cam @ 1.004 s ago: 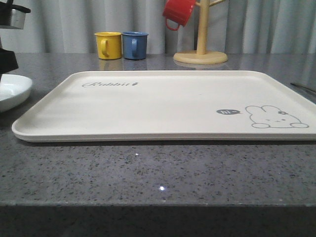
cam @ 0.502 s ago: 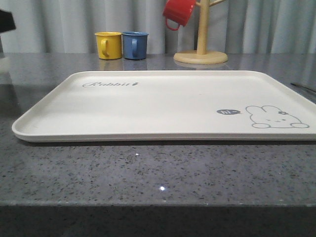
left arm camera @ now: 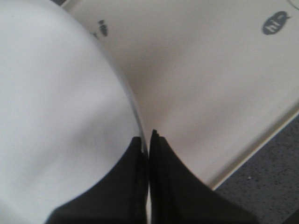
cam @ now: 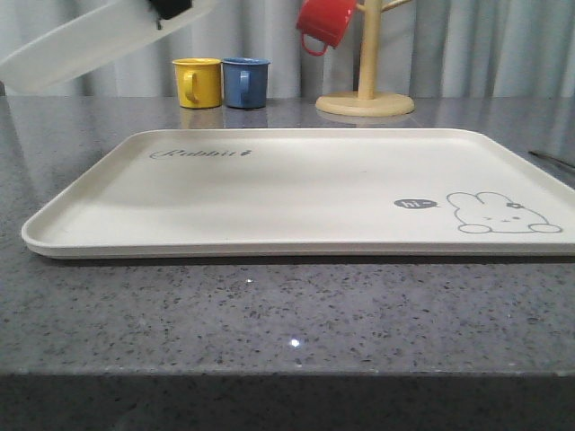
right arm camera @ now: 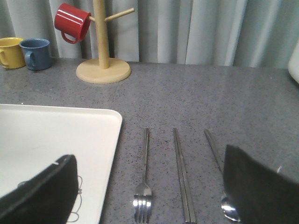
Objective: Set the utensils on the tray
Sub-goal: 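Carry the plate onto the tray and lower it down, then release the plate and raise the left gripper away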
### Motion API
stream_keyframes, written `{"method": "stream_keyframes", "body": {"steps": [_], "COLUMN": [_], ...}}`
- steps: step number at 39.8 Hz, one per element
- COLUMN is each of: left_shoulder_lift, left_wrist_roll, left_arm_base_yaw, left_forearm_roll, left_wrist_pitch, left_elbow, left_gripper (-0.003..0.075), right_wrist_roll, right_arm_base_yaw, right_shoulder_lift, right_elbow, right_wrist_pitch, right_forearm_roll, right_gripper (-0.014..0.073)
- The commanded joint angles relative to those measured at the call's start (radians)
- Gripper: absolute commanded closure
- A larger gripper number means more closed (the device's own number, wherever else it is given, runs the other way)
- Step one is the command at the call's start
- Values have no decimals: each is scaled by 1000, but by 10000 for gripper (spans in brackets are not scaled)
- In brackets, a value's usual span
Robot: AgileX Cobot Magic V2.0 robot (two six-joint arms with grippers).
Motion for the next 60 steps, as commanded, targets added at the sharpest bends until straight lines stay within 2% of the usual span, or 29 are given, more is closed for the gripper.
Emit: {"method": "stream_keyframes", "body": {"steps": [1,9,20,32,39,42,51,53,60], "left_shoulder_lift": [13,122,220,252,252,252,252,252,215], "left_wrist_roll": [-10,-10,-10,-10,-10,-10,-10,-10,-10], "left_arm_base_yaw": [-68,-140,-140,-140,-138,-138,-138,-138,-138], "left_forearm_roll": [30,25,-15,-107,-109,-109,-103,-96,-105], "left_wrist_pitch": [8,8,8,-11,-22,-22,-33,-28,9], "left_elbow": [-48,-58,-58,-58,-58,-58,-58,-68,-135], "left_gripper": [738,738,738,736,722,666,395,356,329], "right_wrist_roll": [-6,-6,-6,-6,-6,-6,-6,-6,-6], "right_arm_base_yaw": [-4,-4,-4,-4,-4,-4,-4,-4,-4], "right_shoulder_lift": [19,19,19,19,19,19,19,19,19], "right_elbow": [-31,-31,-31,-31,-31,-31,-31,-31,-31], "right_wrist_pitch": [-79,-79,-79,-79,-79,-79,-79,-79,-79], "right_forearm_roll": [-7,-7,-7,-7,-7,-7,-7,-7,-7], "right_gripper": [-59,-59,-59,-59,-59,-59,-59,-59,-59]}}
